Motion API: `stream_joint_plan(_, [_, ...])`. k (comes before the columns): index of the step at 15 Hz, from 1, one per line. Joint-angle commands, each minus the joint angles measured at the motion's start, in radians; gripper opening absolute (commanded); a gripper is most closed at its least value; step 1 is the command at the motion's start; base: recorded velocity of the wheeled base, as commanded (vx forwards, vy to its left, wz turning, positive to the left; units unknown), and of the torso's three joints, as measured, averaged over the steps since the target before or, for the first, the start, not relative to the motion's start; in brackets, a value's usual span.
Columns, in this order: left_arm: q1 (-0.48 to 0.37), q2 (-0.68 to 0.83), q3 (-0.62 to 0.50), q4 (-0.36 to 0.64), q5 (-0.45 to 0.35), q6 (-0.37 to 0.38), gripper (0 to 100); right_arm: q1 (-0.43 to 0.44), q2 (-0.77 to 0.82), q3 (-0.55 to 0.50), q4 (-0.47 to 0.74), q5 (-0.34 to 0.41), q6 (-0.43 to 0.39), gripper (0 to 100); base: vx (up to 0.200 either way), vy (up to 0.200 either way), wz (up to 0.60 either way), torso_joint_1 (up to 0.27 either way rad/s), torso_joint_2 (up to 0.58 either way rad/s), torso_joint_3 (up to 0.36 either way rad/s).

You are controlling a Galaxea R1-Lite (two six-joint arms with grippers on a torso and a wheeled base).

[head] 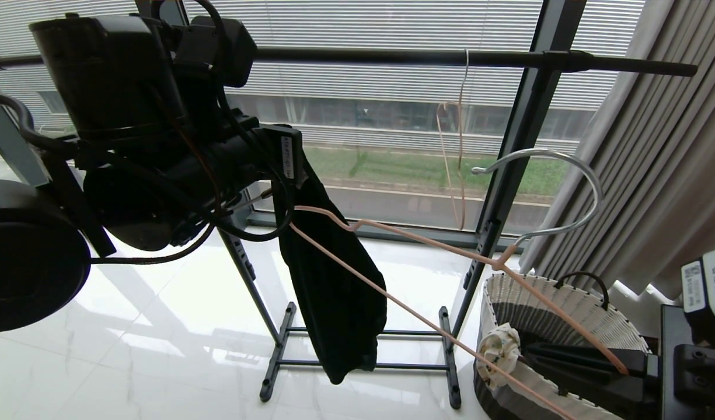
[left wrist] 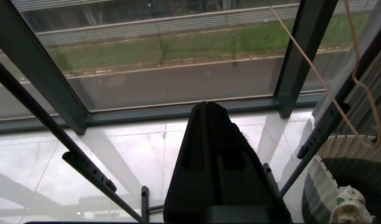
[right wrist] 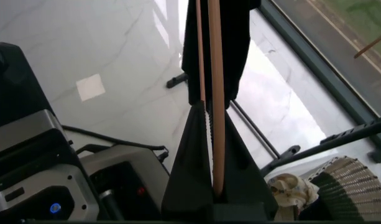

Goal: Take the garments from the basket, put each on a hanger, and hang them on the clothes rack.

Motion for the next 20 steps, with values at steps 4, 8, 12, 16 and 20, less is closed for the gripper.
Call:
stream_joint_plan(4, [-0.056, -0.016, 0.004, 0.002, 0.002, 0.002, 0, -0.016, 0.05, 0.0, -0.064, -0.001, 0.014, 0, 0.0, 0.0, 0.0, 0.0, 0.0, 0.0])
stream_joint_plan(8, [-0.056, -0.025, 0.003, 0.0, 0.007, 0.013, 0, -0.056, 0.056, 0.0, -0.078, -0.003, 0.015, 0, 0.0, 0.0, 0.0, 0.0, 0.0, 0.0])
stream_joint_plan(12, [-0.063, -0.031, 0.009, 0.0, 0.01, 0.011, 0, -0.073, 0.059, -0.005, -0.099, -0.003, 0.014, 0, 0.0, 0.0, 0.0, 0.0, 0.0, 0.0])
stream_joint_plan(16, [-0.109, -0.024, 0.009, 0.0, 0.045, 0.011, 0, -0.073, 0.082, -0.008, -0.131, -0.003, 0.012, 0, 0.0, 0.0, 0.0, 0.0, 0.0, 0.0])
stream_joint_plan(20, [-0.198, -0.024, 0.009, 0.002, 0.106, 0.008, 0, -0.076, 0.114, -0.008, -0.136, -0.003, 0.023, 0, 0.0, 0.0, 0.0, 0.0, 0.0, 0.0])
